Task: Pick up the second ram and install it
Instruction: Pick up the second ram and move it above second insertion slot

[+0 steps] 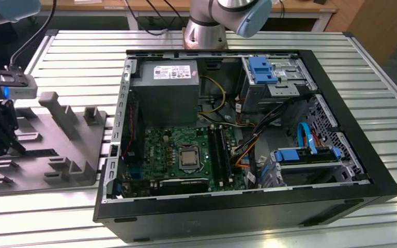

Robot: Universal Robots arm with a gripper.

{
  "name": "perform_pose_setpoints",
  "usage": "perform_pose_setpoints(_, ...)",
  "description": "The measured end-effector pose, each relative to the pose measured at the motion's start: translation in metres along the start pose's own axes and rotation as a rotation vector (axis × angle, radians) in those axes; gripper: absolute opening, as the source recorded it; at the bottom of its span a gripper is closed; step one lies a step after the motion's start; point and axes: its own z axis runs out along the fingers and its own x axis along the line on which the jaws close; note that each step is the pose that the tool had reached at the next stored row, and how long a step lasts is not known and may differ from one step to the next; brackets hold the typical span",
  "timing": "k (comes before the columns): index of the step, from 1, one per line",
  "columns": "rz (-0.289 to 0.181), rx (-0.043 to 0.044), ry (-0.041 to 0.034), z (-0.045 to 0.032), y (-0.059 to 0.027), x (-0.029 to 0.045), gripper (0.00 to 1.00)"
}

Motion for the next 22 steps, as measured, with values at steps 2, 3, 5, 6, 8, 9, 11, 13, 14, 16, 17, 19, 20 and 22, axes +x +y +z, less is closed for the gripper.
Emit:
perform_pose_setpoints(2, 0.000, 0.0000, 0.0000, -0.0022, 0.0000, 0.0000, 0.11)
perform_pose_setpoints(3, 0.000, 0.0000, 0.0000, -0.0033, 0.0000, 0.0000, 0.11)
perform_pose_setpoints(5, 0.000, 0.0000, 0.0000, -0.0065, 0.0000, -0.0001, 0.11)
perform_pose_setpoints(6, 0.001, 0.0000, 0.0000, -0.0083, 0.0001, -0.0001, 0.11)
perform_pose_setpoints(8, 0.001, 0.0000, 0.0000, -0.0122, 0.0001, -0.0001, 0.11)
perform_pose_setpoints(9, 0.001, 0.0000, 0.0000, -0.0143, 0.0001, -0.0002, 0.11)
perform_pose_setpoints(11, 0.002, 0.0001, 0.0000, -0.0189, 0.0002, -0.0002, 0.11)
perform_pose_setpoints(13, 0.002, 0.0002, -0.0001, -0.0237, 0.0002, -0.0004, 0.11)
perform_pose_setpoints(14, 0.003, 0.0001, -0.0001, -0.0264, 0.0002, -0.0005, 0.11)
perform_pose_setpoints(16, 0.003, 0.0000, 0.0000, -0.0321, 0.0003, -0.0007, 0.11)
perform_pose_setpoints(17, 0.003, 0.0002, -0.0001, -0.0346, 0.0003, -0.0009, 0.11)
perform_pose_setpoints(19, 0.004, 0.0003, -0.0001, -0.0404, 0.0004, -0.0011, 0.11)
perform_pose_setpoints(20, 0.004, 0.0003, 0.0000, -0.0437, 0.0004, -0.0011, 0.11)
perform_pose_setpoints(22, 0.004, 0.0004, 0.0000, -0.0505, 0.0005, -0.0013, 0.11)
